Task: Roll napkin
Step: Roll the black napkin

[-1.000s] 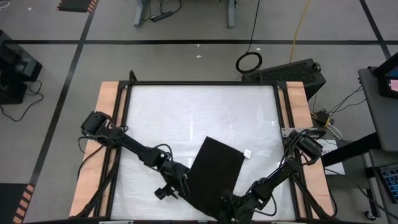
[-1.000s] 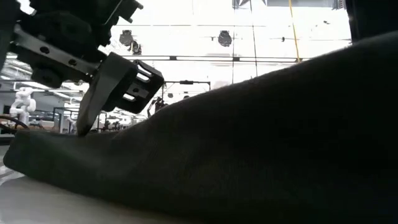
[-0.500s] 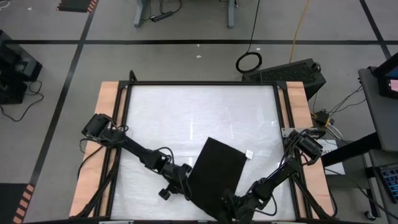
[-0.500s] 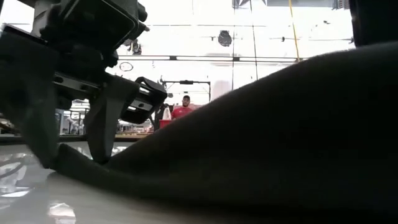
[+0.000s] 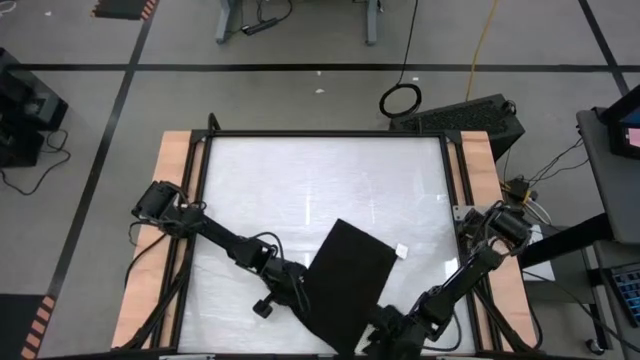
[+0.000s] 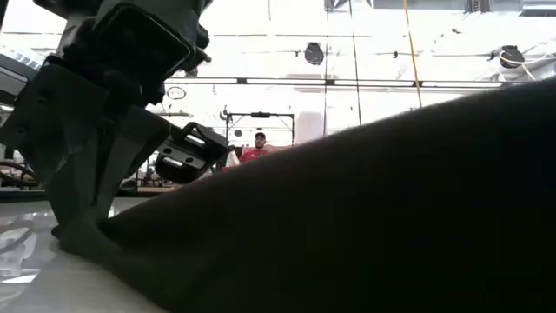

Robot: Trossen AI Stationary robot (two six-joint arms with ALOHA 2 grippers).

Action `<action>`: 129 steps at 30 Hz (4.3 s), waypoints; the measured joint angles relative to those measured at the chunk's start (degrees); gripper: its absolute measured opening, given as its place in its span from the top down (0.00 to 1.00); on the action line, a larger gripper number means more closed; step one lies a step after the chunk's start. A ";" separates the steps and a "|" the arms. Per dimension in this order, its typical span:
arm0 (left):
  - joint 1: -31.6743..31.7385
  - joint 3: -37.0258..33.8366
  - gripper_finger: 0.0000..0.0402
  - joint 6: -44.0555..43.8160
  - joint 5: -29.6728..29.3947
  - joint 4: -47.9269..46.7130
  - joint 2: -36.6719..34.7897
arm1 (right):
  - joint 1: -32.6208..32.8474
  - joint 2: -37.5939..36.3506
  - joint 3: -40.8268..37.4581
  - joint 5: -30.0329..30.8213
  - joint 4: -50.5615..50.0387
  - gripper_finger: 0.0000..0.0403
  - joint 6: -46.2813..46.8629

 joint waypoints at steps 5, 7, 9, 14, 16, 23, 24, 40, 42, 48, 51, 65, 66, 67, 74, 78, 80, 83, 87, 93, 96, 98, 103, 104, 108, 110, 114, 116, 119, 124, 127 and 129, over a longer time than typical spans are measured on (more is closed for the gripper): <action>0.73 -0.03 0.99 -2.79 1.47 -0.14 0.00 | 0.60 -3.92 -0.02 8.23 -15.74 0.56 5.24; 0.79 -0.05 0.99 -4.37 1.73 -0.14 0.00 | 0.03 -4.92 0.01 10.69 -20.93 0.58 7.09; 0.79 -0.08 0.99 -4.85 1.74 -0.12 0.00 | -0.99 -5.05 0.04 11.97 -24.72 0.61 7.47; 0.86 -0.10 0.99 -7.67 2.43 -0.12 0.02 | -5.68 -5.16 0.09 13.00 -27.38 0.65 0.73; 0.86 -0.10 0.99 -8.76 2.61 -0.12 0.02 | -7.80 -5.16 0.09 13.20 -27.52 0.66 -2.09; 1.22 -0.18 0.99 -13.56 2.58 0.46 0.07 | -14.43 -4.51 -1.22 9.62 -29.09 0.69 -8.88; 1.35 -0.19 0.99 -14.00 2.24 0.67 0.07 | -15.44 -4.51 -2.28 8.61 -27.76 0.69 -9.79; 9.25 -0.14 1.00 -27.00 0.42 0.11 0.09 | -34.75 -4.83 -7.97 5.14 -21.64 0.74 -30.88; 10.41 -0.10 1.00 -28.59 0.44 -0.37 0.07 | -37.69 -4.79 -7.98 5.14 -21.66 0.74 -33.44; 13.82 0.00 1.00 -30.39 1.90 -3.81 -0.07 | -46.78 -4.79 -8.00 4.03 -21.40 0.74 -40.42; 15.41 0.05 1.00 -30.39 2.58 -5.70 -0.11 | -50.64 -4.83 -8.05 1.92 -19.46 0.74 -43.23; 17.35 -0.10 1.00 -30.78 4.84 -5.49 -0.06 | -48.15 -23.34 -8.44 -1.37 -24.14 0.65 -61.67; 17.34 -0.10 1.00 -30.78 4.88 -5.51 -0.04 | -46.60 -24.92 -8.44 -2.00 -24.47 0.63 -62.42; 17.34 -0.10 1.00 -30.78 4.86 -5.51 -0.04 | -44.80 -26.31 -8.41 -2.61 -24.51 0.61 -63.40; 17.34 -0.12 1.00 -30.80 5.56 -5.47 0.01 | -27.61 -27.88 -8.33 -0.02 -24.28 0.58 -66.35; 17.36 -0.12 1.00 -31.45 5.77 -5.45 0.02 | -18.73 -23.76 -8.33 6.36 -22.81 0.60 -63.24; 17.36 -0.12 1.00 -31.72 5.85 -5.45 0.02 | -15.30 -21.50 -8.32 8.97 -20.16 0.60 -61.90; 17.37 -0.13 1.00 -31.83 6.26 -5.40 0.04 | -11.50 -17.19 -8.26 11.60 -15.41 0.59 -61.48; 17.73 -0.16 1.00 -31.99 7.56 -5.43 0.09 | -8.51 -11.00 -8.23 15.18 -11.25 0.54 -61.96; 18.04 -0.19 1.00 -33.27 8.70 -5.53 0.13 | -7.43 -5.34 -8.24 19.12 -12.17 0.44 -58.08; 18.00 -0.19 1.00 -33.30 9.25 -5.64 0.13 | -7.39 -3.66 -8.17 19.04 -12.16 0.43 -57.91; 18.01 -0.21 1.00 -33.30 10.15 -5.62 0.17 | -7.32 -2.89 -8.02 19.47 -12.15 0.45 -57.86; 17.52 -0.25 1.00 -31.81 11.85 -5.99 0.20 | -8.20 -1.25 -7.93 19.42 -12.38 0.52 -57.75; 17.26 -0.25 1.00 -31.60 12.00 -6.19 0.20 | -8.55 -1.23 -7.91 19.12 -12.58 0.54 -57.81; 16.31 -0.23 1.00 -30.30 12.31 -7.09 0.17 | -9.34 -2.50 -7.98 18.50 -12.52 0.60 -60.66; 15.98 -0.21 1.00 -30.26 12.38 -7.20 0.15 | -9.52 -3.30 -8.13 18.46 -12.82 0.63 -63.14; 15.90 -0.21 1.00 -30.26 12.44 -7.23 0.11 | -9.61 -3.91 -8.23 19.25 -13.79 0.63 -65.66; 15.90 -0.19 1.00 -30.24 12.42 -7.22 0.11 | -9.72 -3.97 -8.24 19.25 -13.77 0.61 -65.67; 15.89 -0.19 1.00 -30.22 12.41 -7.24 0.09 | -9.88 -3.99 -8.24 19.55 -13.75 0.54 -65.65; 15.87 -0.19 1.00 -30.17 12.44 -7.22 0.09 | -10.16 -4.09 -8.22 20.43 -14.29 0.46 -66.65; 15.85 -0.19 1.00 -30.15 12.67 -7.24 0.07 | -10.43 -4.10 -8.12 20.48 -15.74 0.45 -66.64; 15.76 -0.19 1.00 -30.11 12.79 -7.26 0.07 | -10.79 -4.16 -8.07 20.49 -16.82 0.47 -66.59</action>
